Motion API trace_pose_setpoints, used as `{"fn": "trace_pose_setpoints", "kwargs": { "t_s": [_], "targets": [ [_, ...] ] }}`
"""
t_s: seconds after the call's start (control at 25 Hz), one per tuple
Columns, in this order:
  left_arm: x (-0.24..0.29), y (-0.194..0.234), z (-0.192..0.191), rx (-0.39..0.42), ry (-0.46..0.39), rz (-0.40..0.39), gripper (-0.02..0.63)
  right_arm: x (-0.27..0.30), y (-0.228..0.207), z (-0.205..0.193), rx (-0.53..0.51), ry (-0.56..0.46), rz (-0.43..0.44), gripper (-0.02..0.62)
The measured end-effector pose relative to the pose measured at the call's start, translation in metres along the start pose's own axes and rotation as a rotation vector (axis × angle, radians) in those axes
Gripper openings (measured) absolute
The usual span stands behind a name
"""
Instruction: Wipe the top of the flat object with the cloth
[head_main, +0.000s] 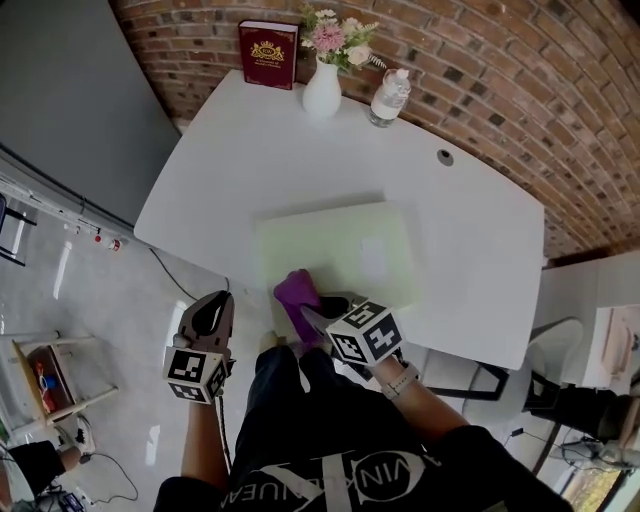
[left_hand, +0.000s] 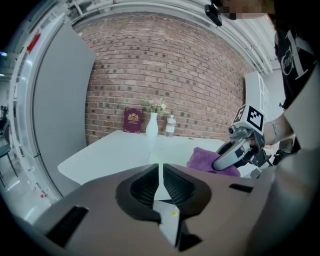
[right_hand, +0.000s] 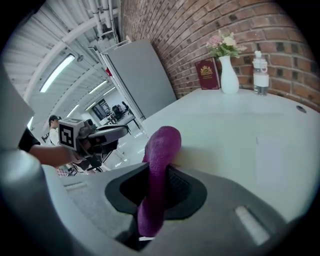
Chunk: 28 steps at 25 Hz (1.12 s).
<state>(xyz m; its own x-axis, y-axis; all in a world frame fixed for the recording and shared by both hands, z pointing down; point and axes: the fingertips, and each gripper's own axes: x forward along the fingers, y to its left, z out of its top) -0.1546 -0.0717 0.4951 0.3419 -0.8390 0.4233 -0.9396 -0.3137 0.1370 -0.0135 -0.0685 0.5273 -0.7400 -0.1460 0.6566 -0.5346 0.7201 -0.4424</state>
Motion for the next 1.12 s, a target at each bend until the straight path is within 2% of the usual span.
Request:
{"fn": "trace_pose_setpoints", "kwargs": {
  "t_s": [0.36,0.68,1.12],
  "targets": [
    [0.023,-0.026,0.012,0.051,0.024,-0.057,0.031,-0.071,-0.078,-0.025,0.176,-0.091,-0.12,0.069],
    [0.032,-0.032,0.03,0.105,0.025,-0.088,0.031,-0.129,-0.144,-0.047,0.215,-0.121,-0.328,0.069],
    [0.037,-0.027,0.041,0.13,0.013,-0.121,0.031,-0.171,-0.19,-0.066,0.277,-0.133,-0.504,0.069]
  ]
}}
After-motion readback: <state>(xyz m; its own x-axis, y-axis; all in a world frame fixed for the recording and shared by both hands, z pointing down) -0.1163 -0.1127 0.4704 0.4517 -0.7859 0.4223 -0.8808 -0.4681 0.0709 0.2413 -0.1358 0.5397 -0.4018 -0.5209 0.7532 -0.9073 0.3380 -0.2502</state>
